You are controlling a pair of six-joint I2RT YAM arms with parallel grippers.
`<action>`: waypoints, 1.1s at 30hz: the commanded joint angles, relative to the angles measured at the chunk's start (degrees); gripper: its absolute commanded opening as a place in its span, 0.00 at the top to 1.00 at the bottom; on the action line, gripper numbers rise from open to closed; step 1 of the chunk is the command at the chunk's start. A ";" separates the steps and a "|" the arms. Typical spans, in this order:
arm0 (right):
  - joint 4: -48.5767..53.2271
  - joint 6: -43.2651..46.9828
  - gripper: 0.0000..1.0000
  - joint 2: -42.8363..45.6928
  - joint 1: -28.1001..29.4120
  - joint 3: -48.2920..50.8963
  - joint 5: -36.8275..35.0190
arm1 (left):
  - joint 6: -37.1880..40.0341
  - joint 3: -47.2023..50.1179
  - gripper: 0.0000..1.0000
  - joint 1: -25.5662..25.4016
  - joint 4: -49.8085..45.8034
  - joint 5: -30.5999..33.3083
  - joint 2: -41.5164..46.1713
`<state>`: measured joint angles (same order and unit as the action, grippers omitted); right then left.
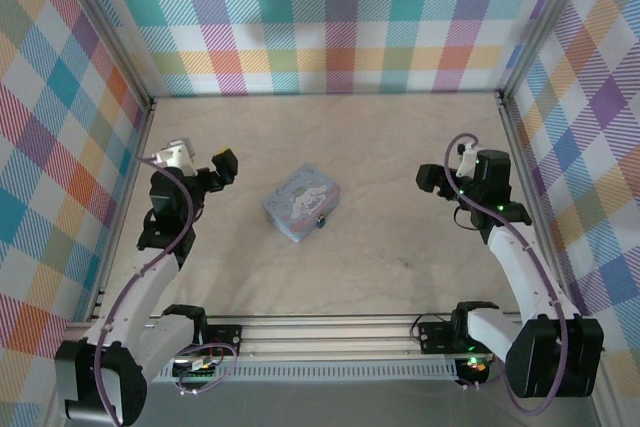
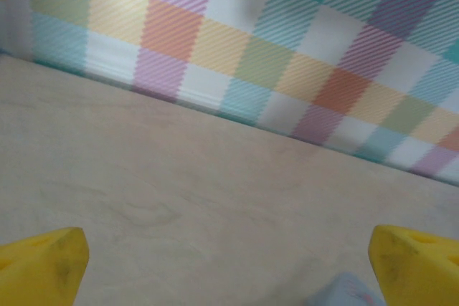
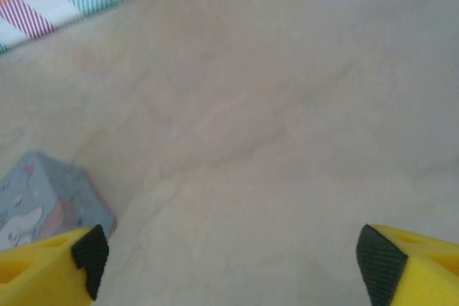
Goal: Unlock the padlock with the key
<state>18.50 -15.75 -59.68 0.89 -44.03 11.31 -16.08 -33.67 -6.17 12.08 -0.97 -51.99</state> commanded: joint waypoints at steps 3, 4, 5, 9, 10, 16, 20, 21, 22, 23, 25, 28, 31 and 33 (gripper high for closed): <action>23.53 -8.46 0.18 -0.90 1.13 -2.29 5.29 | -10.82 1.21 0.00 -5.12 -3.16 -5.02 3.10; 24.46 -10.08 0.20 -0.94 1.67 -1.45 6.35 | -11.96 1.81 0.00 -6.54 -2.29 -4.43 3.31; 25.19 -11.82 0.22 -1.14 2.45 -0.59 6.91 | -12.99 2.32 0.00 -8.04 -1.39 -3.69 3.23; 27.07 -16.73 0.26 -2.21 5.91 1.90 7.08 | -13.88 2.19 0.00 -13.64 0.88 -1.13 1.52; 28.06 -17.69 0.27 -2.75 6.99 2.22 6.11 | -13.68 1.77 0.00 -15.11 1.21 -0.73 0.69; 29.59 -26.37 0.29 -4.78 9.03 4.64 5.61 | -13.32 -0.38 0.00 -21.28 4.36 1.97 -4.00; 29.48 -38.17 0.35 -5.01 9.42 6.96 5.51 | -13.09 -1.22 0.00 -23.49 6.03 3.06 -6.67; 29.41 -40.67 0.35 -4.95 9.61 7.26 5.41 | -13.17 -1.22 0.00 -23.98 6.58 3.18 -7.17; 29.45 -41.52 0.36 -4.92 9.91 7.17 5.07 | -13.14 -1.31 0.00 -24.22 6.96 3.32 -7.65; 29.40 -41.42 0.37 -4.92 10.47 6.74 3.88 | -13.10 -1.47 0.00 -24.54 7.00 3.32 -8.12; 30.14 -38.12 0.37 -5.54 11.23 5.55 0.40 | -12.93 -1.74 0.00 -25.06 6.91 3.44 -8.63; 29.23 -32.86 0.41 -6.99 11.42 5.04 -0.40 | -12.79 -1.88 0.00 -25.38 6.90 3.87 -8.98; 25.54 -30.15 0.46 -7.46 11.44 6.96 2.00 | -12.74 -2.03 0.00 -25.45 6.56 4.11 -8.92; 23.72 -29.21 0.47 -7.97 11.72 8.17 3.23 | -12.51 -2.19 0.00 -25.47 6.21 4.27 -8.81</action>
<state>44.69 -47.92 -67.02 12.12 -37.28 13.04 -28.95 -33.98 -31.11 16.71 2.28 -60.93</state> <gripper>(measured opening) 0.534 0.999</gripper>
